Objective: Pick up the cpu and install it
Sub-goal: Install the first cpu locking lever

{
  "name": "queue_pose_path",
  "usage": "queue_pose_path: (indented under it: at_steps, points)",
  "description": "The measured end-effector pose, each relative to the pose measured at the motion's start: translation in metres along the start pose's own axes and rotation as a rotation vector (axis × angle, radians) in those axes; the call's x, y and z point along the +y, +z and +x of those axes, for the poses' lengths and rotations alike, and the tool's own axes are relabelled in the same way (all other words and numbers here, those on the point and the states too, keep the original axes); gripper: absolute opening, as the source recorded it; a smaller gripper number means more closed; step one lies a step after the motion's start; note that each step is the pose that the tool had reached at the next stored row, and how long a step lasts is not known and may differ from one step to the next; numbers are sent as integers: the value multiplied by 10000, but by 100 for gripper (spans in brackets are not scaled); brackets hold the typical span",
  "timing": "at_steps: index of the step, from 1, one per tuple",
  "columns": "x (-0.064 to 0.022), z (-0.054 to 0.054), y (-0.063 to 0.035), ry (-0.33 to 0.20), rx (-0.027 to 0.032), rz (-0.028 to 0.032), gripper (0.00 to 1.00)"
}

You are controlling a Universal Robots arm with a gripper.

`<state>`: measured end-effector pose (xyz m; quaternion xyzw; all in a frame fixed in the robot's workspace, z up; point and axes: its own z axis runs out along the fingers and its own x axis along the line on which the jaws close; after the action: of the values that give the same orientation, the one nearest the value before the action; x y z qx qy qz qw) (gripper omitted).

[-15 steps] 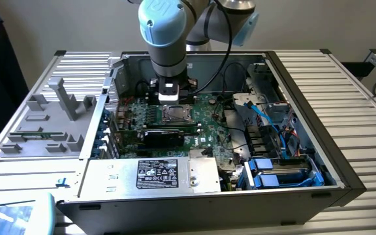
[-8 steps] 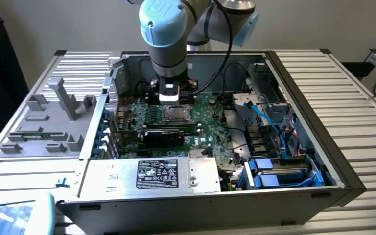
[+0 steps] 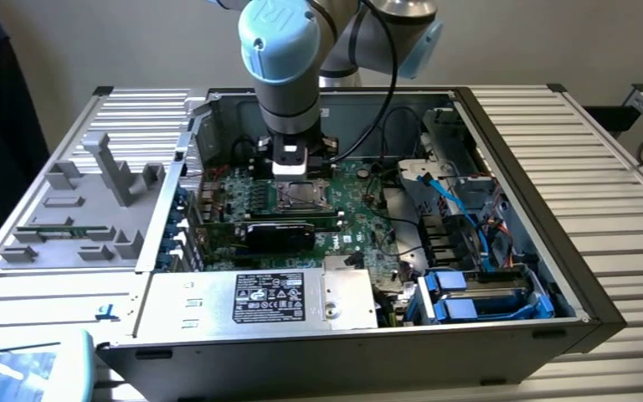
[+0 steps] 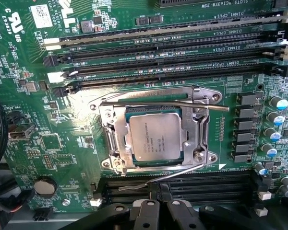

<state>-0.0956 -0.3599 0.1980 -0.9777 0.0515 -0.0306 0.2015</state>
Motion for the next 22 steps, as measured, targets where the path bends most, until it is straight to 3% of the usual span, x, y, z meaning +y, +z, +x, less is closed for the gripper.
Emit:
queue_pose_path:
  at_steps: [22]
  points:
    - [12, 20, 35, -5, 6, -42, 12]
